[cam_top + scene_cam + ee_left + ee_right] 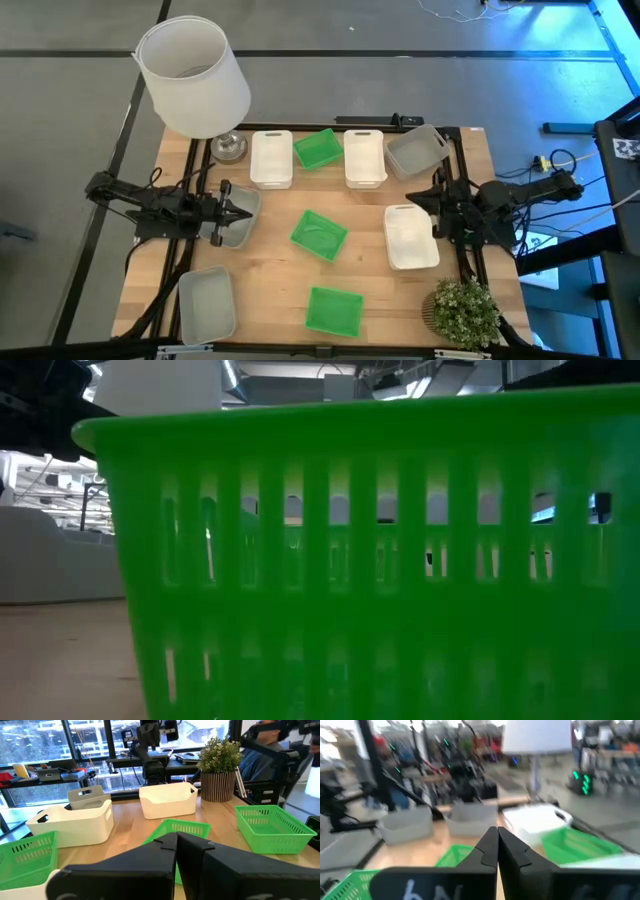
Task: Stack baskets by color
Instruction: Stack the bottom white bin on top of the top right white bin
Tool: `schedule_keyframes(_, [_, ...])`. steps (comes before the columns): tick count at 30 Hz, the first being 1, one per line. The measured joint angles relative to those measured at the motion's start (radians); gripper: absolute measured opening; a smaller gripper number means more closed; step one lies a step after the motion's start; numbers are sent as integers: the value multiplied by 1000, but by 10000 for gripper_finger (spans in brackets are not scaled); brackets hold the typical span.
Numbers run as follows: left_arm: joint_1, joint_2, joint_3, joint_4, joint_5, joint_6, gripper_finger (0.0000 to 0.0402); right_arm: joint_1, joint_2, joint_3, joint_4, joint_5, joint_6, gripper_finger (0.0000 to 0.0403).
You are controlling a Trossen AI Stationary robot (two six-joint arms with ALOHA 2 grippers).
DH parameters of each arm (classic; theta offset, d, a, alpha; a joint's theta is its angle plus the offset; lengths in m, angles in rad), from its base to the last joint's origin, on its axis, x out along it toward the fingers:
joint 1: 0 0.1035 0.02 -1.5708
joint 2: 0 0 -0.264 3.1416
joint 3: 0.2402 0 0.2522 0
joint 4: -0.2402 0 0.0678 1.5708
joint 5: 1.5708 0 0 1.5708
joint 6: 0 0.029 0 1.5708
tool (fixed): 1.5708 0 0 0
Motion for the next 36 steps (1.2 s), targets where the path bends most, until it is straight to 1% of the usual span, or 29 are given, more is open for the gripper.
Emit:
schedule_keyframes(2, [0, 0, 0, 1, -3, 13, 0, 0, 78, 95, -103, 29, 47, 1])
schedule_keyframes(3, [0, 0, 0, 5, -23, 52, 0, 0, 117, 145, -157, 37, 64, 0])
schedule_keyframes(4, [0, 0, 3, 12, -56, 77, 0, 0, 154, 195, -214, 38, 86, 0])
schedule_keyframes(6, [0, 0, 27, 11, -118, 77, 0, -1, 228, 293, -312, 41, 154, 0])
schedule_keyframes(8, [0, 4, 62, 13, -158, 81, 0, -4, 293, 385, -428, 50, 264, 0])
schedule_keyframes(10, [0, 23, 106, -31, -175, 91, 0, -6, 349, 474, -566, 40, 359, 1])
schedule_keyframes(12, [0, 51, 168, -101, -190, 93, 0, -13, 399, 554, -698, 2, 447, 5])
schedule_keyframes(16, [0, 153, 285, -250, -204, 77, 0, -30, 483, 665, -894, -40, 621, 23])
schedule_keyframes(18, [0, 211, 332, -268, -207, 78, 0, -41, 515, 698, -952, -75, 655, 38])
schedule_keyframes(20, [0, 261, 372, -290, -233, 67, 0, -53, 543, 719, -986, -104, 680, 56])
schedule_keyframes(24, [0, 357, 439, -333, -262, -1, 0, -79, 585, 723, -988, -126, 681, 99])
schedule_keyframes(28, [0, 430, 489, -342, -264, -52, 0, -109, 626, 723, -990, -202, 569, 131])
schedule_keyframes(31, [0, 483, 518, -348, -264, -80, 0, -132, 664, 723, -992, -219, 494, 144])
schedule_keyframes(36, [0, 556, 569, -364, -267, -153, 0, -159, 737, 723, -993, -265, 327, 146])
